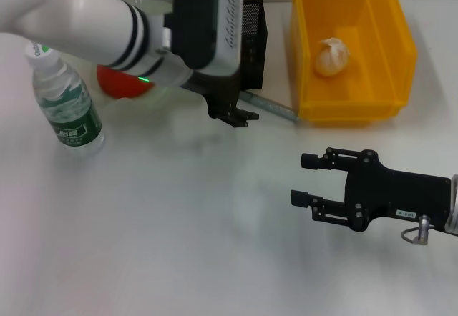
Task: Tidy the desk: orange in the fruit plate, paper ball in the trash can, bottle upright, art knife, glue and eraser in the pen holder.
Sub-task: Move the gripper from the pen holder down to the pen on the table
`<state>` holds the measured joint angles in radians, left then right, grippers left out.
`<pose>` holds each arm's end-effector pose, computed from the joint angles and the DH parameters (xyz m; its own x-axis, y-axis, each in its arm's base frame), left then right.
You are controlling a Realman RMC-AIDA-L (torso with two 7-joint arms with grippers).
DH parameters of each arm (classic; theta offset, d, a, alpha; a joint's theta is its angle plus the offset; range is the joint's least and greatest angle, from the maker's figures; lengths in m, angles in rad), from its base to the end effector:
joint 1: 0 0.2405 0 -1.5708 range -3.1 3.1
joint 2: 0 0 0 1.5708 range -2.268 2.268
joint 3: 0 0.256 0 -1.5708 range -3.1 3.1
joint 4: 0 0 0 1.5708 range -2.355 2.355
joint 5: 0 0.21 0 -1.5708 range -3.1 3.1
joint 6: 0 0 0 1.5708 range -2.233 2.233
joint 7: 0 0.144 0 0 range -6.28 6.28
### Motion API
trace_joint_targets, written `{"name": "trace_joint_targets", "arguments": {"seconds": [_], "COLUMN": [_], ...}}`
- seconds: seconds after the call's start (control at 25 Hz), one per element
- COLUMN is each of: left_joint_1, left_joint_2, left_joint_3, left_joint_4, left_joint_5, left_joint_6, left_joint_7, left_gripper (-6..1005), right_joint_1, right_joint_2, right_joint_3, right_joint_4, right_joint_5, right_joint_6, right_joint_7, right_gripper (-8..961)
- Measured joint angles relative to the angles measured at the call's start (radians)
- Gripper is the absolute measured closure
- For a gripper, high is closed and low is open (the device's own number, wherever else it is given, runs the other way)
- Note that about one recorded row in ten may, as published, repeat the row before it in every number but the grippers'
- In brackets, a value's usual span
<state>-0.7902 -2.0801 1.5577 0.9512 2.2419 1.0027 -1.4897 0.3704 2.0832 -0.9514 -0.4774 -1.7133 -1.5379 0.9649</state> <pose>-0.1298 0.4031 -0.0765 0.9013 -0.3551 -0.2481 -0.4141 -0.8744 -0.2528 0.2853 0.2698 -0.0435 0.8058 -0.1721 -0.5667 -0.3235 -0.9294 -0.1778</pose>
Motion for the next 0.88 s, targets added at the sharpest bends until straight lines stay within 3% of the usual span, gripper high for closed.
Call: {"name": "trace_joint_targets", "arguments": {"seconds": [0.64, 0.88], "left_joint_1": [-0.093, -0.087], "left_joint_2": [0.000, 0.000], "left_joint_3": [0.172, 0.184], "left_joint_4": [-0.123, -0.119], "left_joint_5": [0.013, 0.011], "left_joint_6": [-0.192, -0.201], "left_joint_7": [-0.004, -0.005], "left_gripper": [197, 198], "right_joint_1": [0.014, 0.015], "right_joint_2": [0.000, 0.000], "right_joint_3": [0.001, 0.015], "right_joint_4": [0.016, 0.016], "right_joint_5": [0.000, 0.000], "right_joint_6": [0.003, 0.005], "right_joint_7": [-0.002, -0.002], "right_gripper": [324, 324]}}
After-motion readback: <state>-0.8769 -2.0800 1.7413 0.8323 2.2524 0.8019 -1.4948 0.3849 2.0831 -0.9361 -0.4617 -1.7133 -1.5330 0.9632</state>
